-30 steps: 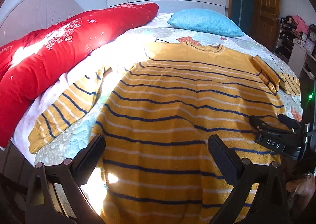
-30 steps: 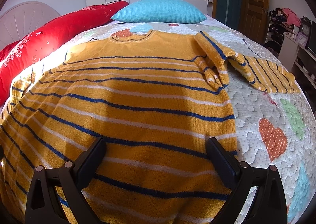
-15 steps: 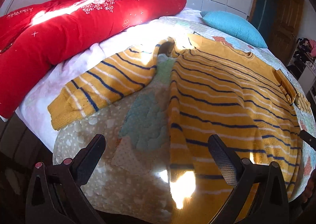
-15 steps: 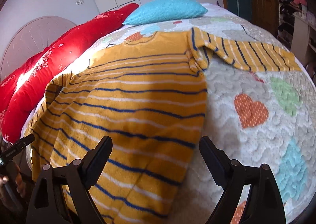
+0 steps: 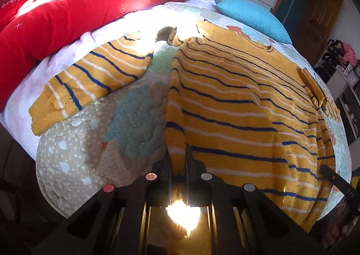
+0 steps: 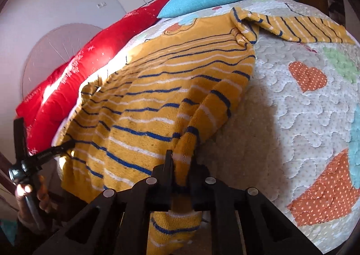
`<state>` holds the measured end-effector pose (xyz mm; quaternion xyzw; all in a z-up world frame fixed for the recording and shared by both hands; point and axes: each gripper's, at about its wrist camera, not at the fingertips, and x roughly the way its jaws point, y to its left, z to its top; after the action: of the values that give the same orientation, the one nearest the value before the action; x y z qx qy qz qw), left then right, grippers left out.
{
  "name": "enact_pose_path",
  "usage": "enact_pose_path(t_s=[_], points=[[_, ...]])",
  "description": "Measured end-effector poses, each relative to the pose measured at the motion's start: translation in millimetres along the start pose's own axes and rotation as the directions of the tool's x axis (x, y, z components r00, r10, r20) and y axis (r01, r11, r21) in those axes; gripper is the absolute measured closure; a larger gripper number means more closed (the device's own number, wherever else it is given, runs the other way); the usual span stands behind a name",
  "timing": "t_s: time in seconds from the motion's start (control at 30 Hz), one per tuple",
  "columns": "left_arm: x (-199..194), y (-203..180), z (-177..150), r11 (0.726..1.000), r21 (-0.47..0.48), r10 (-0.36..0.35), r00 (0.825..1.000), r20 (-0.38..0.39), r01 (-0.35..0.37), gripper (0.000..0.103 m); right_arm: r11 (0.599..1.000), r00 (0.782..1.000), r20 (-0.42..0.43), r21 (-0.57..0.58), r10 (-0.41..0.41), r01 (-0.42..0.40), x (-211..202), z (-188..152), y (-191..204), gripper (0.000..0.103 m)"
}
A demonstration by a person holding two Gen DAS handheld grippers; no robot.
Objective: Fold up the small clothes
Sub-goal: 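Grasp the sweater sleeve cuff with the right tool and lift it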
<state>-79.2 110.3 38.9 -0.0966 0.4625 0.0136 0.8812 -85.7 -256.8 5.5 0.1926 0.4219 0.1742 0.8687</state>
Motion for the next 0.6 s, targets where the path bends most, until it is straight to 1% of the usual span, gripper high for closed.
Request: enact_pose_path(t_s=[0.03, 0.1, 0.13, 0.2, 0.27, 0.3, 0.37, 0.43, 0.47, 0.5, 0.53, 0.57, 0.6], points=[[-6.6, -1.2, -1.2, 1.0, -0.004, -0.005, 1.0, 0.0, 0.005, 0.096, 1.0, 1.0, 0.007, 0.013, 0.014, -0.014, -9.4, 0.6, -4.1, 0.092], [-24.9, -2.3, -5.6, 0.999, -0.011, -0.038, 0.999, 0.007, 0.038, 0.096, 0.999, 0.999, 0.018, 0.02, 0.034, -0.034, -31.4, -0.1, -10.8, 0.094], [-33.7, -4.1, -8.8, 0.999, -0.007, -0.046, 0.999, 0.011, 0.046, 0.096, 0.999, 0.999, 0.024, 0.015, 0.033, -0.033, -43.1, -1.6, -13.4, 0.095], [-47.0, -9.7, -17.2, 0.999, 0.005, -0.053, 0.999, 0.014, 0.053, 0.096, 1.0, 1.0, 0.028, 0.006, 0.007, -0.007, -62.7, -8.4, -20.4, 0.096], [-51.3, -12.3, -27.7, 0.999, 0.016, -0.035, 0.999, 0.008, 0.035, 0.095, 1.0, 1.0, -0.006, -0.005, -0.006, 0.006, -68.5, -16.4, -26.1, 0.095], [-51.5, -12.2, -31.2, 0.999, 0.02, -0.029, 1.0, 0.009, 0.029, 0.094, 0.999, 1.0, -0.007, -0.011, -0.03, 0.03, -70.8, -20.5, -28.9, 0.094], [-54.6, -10.0, -33.4, 1.0, 0.02, -0.016, 1.0, 0.026, 0.016, 0.093, 0.998, 0.998, 0.023, -0.014, -0.063, 0.064, -80.3, -25.0, -37.7, 0.093], [-64.4, -8.2, -31.7, 1.0, 0.025, 0.001, 0.998, 0.068, -0.003, 0.09, 0.994, 0.993, 0.057, 0.027, -0.103, 0.102, -87.1, -18.5, -50.9, 0.093], [-71.2, -9.0, -29.8, 0.999, 0.031, 0.007, 0.995, 0.098, -0.01, 0.083, 0.993, 0.991, 0.07, 0.057, -0.11, 0.106, -89.3, -12.7, -59.7, 0.089], [-78.7, -10.9, -27.8, 0.999, 0.038, 0.018, 0.991, 0.133, -0.023, 0.067, 0.99, 0.989, 0.087, 0.089, -0.116, 0.108, -91.7, -7.1, -69.6, 0.085], [-84.8, -13.2, -24.7, 0.998, 0.044, 0.031, 0.985, 0.17, -0.039, 0.056, 0.986, 0.986, 0.107, 0.118, -0.127, 0.114, -92.3, -0.7, -78.5, 0.075], [-90.6, -16.4, -21.5, 0.997, 0.05, 0.043, 0.977, 0.209, -0.055, 0.034, 0.982, 0.982, 0.126, 0.14, -0.141, 0.123, -91.1, 8.4, -87.3, 0.068], [-96.2, -20.0, -19.7, 0.996, 0.055, 0.055, 0.967, 0.249, -0.071, 0.022, 0.978, 0.977, 0.142, 0.16, -0.159, 0.136, -88.9, 16.8, -95.7, 0.066]])
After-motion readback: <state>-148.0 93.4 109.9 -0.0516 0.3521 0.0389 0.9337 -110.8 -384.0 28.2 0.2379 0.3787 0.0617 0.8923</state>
